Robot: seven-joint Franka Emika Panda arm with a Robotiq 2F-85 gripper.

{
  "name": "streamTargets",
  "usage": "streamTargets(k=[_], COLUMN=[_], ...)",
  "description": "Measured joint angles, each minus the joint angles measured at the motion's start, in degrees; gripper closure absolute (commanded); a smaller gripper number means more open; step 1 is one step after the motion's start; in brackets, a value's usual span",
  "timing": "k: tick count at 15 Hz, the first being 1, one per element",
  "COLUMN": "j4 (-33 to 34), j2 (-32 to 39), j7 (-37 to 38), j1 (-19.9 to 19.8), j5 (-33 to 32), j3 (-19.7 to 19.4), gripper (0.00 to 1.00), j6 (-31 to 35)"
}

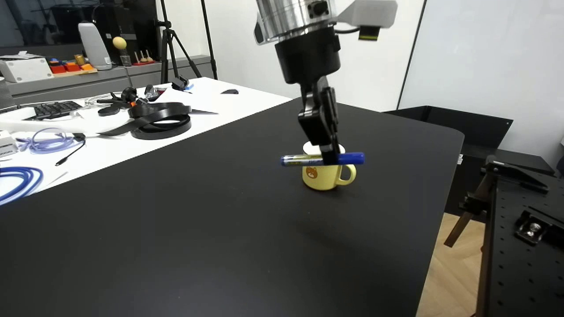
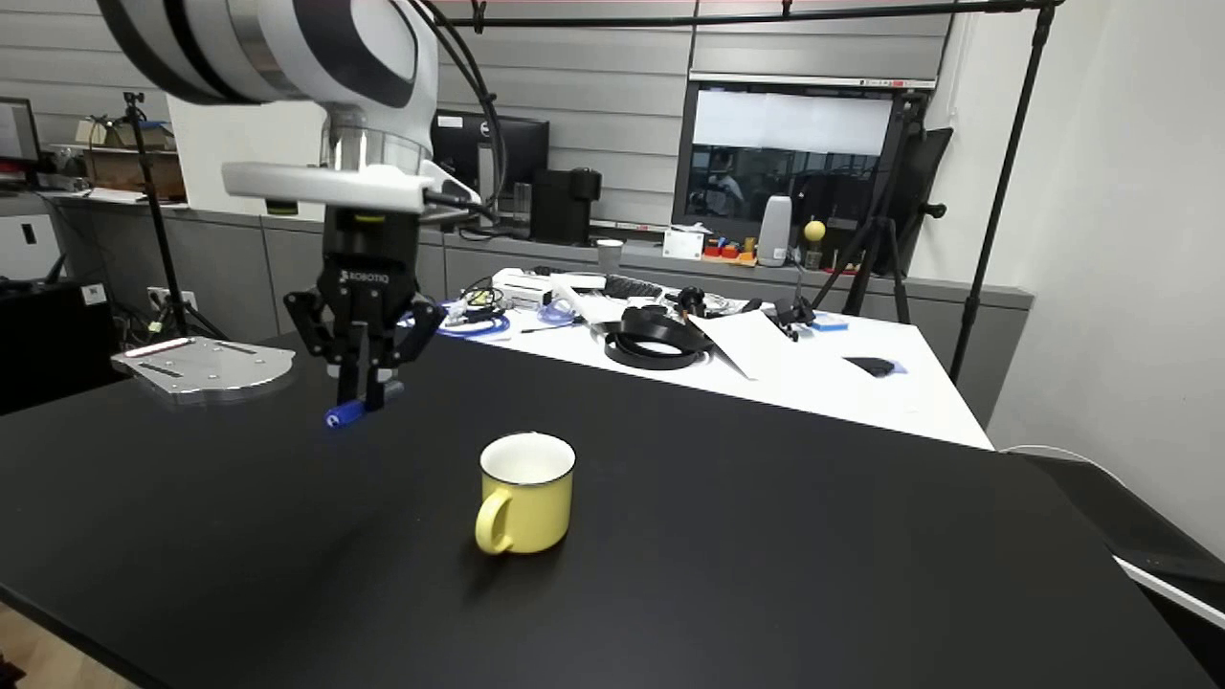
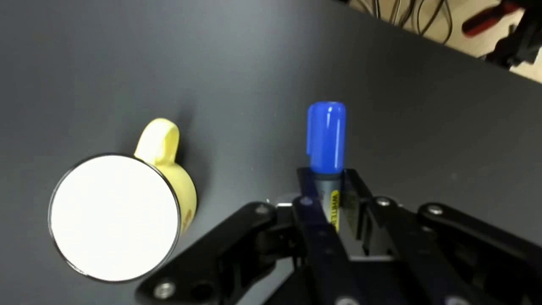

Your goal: Put the blue marker in the yellow mug

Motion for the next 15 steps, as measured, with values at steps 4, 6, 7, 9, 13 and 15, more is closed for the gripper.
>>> streamTargets(k=[4,6,7,9,13,15], j4=[4.86,6.9,7.62,8.71,9.96,10.5], j2=[-3.87,-5.1,-5.35,-5.26,-3.73,-2.01], j7=[0.14,-0.11,-0.46,-1.14,-4.45,-6.76], j1=[-2.24,-3.81,-4.58,-5.98,-7.36,-7.31], j5=[-4.06,-5.82,-6.2,-6.79,-6.87,-6.84], j3=[-2.06,-3.36,-4.01,-5.13,-6.18,-6.04], gripper=[0.95,0.95,0.95,0.95,0.95,0.95], j6=[-17.72,-22.76,-24.09,-25.6,-25.49,-24.12])
